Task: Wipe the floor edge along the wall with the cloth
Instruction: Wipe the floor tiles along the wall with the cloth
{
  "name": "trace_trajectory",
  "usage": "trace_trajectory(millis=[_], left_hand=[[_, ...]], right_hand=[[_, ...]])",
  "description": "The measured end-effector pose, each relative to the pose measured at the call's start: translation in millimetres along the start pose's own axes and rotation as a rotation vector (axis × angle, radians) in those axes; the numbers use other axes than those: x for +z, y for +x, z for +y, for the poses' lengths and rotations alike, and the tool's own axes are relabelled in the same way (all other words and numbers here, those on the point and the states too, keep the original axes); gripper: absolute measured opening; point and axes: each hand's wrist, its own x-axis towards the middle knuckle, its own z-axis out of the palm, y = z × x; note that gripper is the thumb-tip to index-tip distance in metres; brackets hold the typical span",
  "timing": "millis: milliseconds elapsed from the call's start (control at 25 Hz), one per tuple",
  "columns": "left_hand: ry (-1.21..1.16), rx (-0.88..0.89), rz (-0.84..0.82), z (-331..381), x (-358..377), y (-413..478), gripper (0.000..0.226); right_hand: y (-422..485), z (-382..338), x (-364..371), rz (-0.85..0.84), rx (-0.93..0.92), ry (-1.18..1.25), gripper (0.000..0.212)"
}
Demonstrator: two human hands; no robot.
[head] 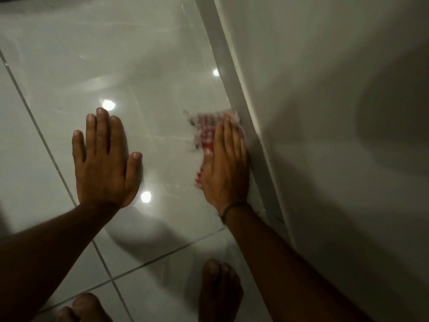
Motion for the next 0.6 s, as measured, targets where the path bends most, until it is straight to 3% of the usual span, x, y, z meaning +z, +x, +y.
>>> trace_trajectory(millis=[200,480,600], left_hand=[[0.012,0.014,0.02,-1,1,0,0.081],[0.017,0.004,0.006,-1,1,1,0.082],[0.005,0.013,0.014,0,0,1,0.081]], right_hand=[[-59,14,-2,-0.066,0.154,0.01,0.063],[52,-40,-11,-0.082,0.094,-0.019,0.064],[35,-36,-7,-0.033,0.122,-0.025,0.064]])
